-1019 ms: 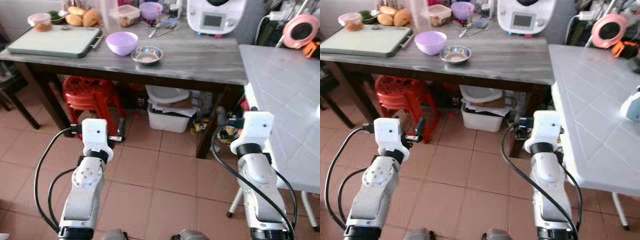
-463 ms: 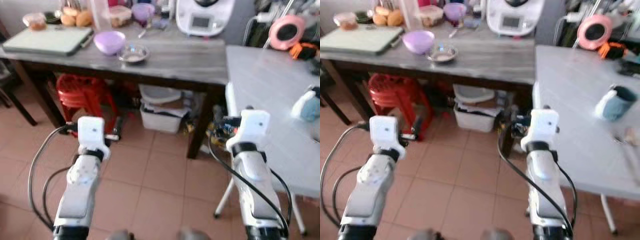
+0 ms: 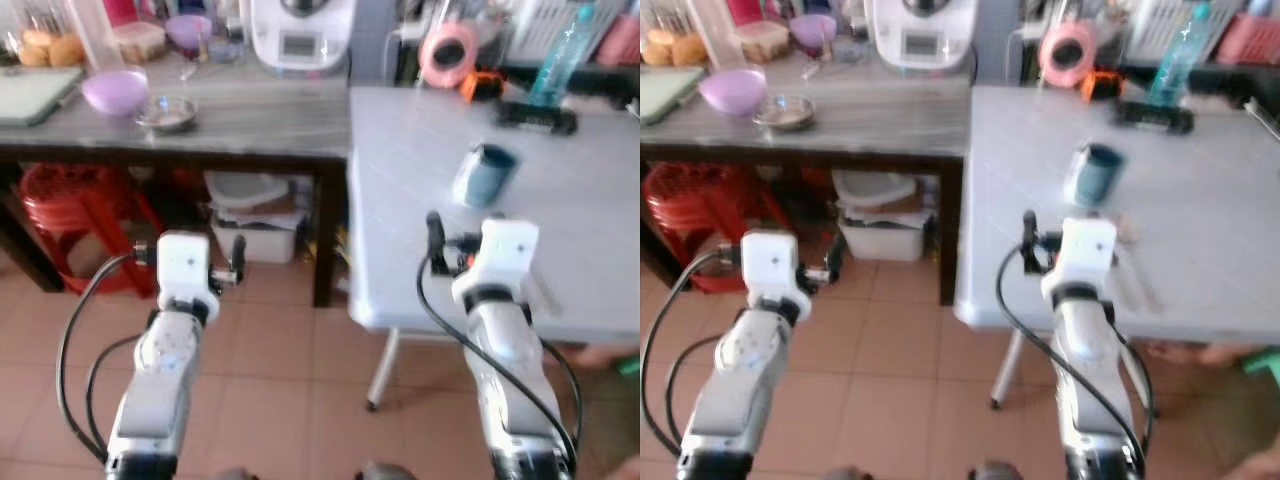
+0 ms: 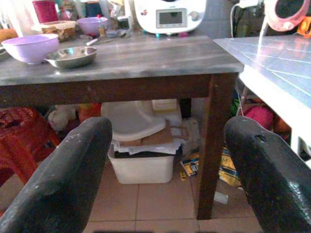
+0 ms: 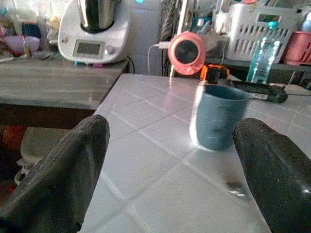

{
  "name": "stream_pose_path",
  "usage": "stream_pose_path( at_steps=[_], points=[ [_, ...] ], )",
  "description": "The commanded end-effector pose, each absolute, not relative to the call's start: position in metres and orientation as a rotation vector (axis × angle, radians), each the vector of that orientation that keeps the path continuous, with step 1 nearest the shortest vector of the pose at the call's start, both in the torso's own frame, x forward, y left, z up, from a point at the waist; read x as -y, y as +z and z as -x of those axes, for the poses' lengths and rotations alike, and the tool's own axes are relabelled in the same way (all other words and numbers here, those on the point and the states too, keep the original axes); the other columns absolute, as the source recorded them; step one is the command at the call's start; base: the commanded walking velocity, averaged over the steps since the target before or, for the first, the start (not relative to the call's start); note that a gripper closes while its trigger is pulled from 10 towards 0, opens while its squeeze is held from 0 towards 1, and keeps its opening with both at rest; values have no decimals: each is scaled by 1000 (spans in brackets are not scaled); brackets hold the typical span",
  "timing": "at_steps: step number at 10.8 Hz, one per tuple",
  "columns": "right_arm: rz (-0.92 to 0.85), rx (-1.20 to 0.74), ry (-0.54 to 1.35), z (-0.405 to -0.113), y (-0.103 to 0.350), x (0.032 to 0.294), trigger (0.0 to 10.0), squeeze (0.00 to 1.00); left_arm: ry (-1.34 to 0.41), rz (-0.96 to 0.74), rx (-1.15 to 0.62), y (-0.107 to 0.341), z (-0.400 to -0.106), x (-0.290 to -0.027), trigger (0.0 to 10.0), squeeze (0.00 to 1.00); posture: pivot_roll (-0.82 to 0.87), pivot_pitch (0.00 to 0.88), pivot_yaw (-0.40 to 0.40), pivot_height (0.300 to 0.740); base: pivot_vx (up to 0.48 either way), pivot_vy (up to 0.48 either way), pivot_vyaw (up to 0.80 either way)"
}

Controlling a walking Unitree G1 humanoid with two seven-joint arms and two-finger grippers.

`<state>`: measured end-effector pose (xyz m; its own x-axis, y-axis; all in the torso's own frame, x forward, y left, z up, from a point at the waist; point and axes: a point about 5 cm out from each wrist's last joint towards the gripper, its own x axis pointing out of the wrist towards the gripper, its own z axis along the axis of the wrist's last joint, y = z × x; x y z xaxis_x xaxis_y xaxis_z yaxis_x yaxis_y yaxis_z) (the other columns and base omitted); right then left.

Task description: Setting the table

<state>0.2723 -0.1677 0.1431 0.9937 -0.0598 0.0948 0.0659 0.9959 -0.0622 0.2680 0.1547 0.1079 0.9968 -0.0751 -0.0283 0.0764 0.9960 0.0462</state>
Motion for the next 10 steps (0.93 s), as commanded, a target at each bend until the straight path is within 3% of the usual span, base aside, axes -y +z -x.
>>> stream_pose_path(
  at_steps=[1,6,10],
  points=[
    [69,83,-75,-272,141,172,10000,0,-92,-52,-21,110,-268,-151,10000,0,-21,0,7,740,0,-349,0],
    [70,82,-83,-272,141,173,10000,0,-97,-50,-27,109,-268,-149,10000,0,-29,0,10,740,0,-354,0],
    [78,79,-78,-272,141,174,10000,0,-145,-22,8,112,-266,-144,10000,0,-33,0,1,740,0,0,0]
  ],
)
